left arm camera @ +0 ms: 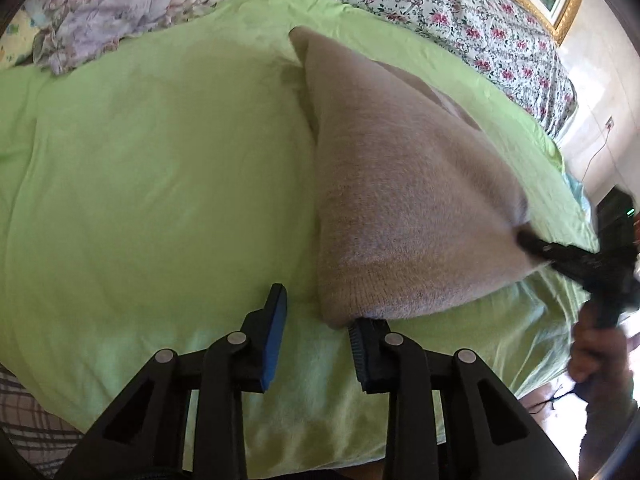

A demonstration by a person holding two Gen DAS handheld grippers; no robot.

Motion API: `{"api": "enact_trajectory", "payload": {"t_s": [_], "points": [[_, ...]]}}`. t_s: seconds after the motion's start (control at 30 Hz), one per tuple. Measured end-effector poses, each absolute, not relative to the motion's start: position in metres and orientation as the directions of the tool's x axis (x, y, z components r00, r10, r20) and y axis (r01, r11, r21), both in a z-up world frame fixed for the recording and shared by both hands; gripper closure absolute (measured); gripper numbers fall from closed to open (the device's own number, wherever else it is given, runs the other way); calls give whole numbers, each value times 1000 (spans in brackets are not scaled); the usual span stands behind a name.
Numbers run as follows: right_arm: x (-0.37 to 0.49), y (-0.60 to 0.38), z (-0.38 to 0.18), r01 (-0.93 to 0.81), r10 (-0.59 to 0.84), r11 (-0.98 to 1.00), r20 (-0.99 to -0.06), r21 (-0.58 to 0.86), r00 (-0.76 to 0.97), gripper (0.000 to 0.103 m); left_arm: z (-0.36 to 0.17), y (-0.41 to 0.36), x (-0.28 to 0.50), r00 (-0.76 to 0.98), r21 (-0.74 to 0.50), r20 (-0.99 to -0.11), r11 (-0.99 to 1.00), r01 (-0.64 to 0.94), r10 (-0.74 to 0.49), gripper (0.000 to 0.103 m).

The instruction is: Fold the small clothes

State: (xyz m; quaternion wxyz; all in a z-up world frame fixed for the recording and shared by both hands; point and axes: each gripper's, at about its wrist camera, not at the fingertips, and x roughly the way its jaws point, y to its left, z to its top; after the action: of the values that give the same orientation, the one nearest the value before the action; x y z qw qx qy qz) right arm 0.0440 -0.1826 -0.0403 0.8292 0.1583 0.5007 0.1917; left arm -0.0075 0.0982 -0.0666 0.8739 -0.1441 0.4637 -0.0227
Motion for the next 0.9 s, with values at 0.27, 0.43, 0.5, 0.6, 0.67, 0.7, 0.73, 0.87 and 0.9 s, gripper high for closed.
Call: {"api": "enact_trajectory", "payload": {"t_s": [0.27,0.43,0.5,0.6,0.67,0.7,0.73,0.87,0.9], "points": [[40,-190,-28,-130,467,878,-769,460,436,62,-55,97,-14,528,-277,-812,961,25,-248,73],[50,-200,3,-141,516,841,-698,522,496,62,-18,102,-20,574,-301,-757,946,118,-313,73],[64,-194,7,-160,533,832,-686,531,495,62,-5,105,-8,602,-321,-731,941,111,-321,72],[89,-178,7,-158,528,836,-693,525,491,62,4,109,21,625,-352,-716,934,61,-311,71],[110,-170,2,-145,542,825,-691,547,479,62,6,112,39,639,-343,-720,939,12,-271,68],[118,-170,-1,-140,553,817,-692,559,464,62,5,115,49,641,-349,-720,937,-4,-266,66],[127,-168,-6,-128,557,815,-705,565,440,62,2,118,59,632,-358,-729,934,-23,-263,63],[153,-152,-22,-129,571,811,-723,571,389,67,-4,130,87,610,-376,-749,924,-68,-259,56],[157,-147,-23,-143,570,814,-728,562,381,81,-2,130,90,619,-364,-748,928,-79,-241,56]]}}
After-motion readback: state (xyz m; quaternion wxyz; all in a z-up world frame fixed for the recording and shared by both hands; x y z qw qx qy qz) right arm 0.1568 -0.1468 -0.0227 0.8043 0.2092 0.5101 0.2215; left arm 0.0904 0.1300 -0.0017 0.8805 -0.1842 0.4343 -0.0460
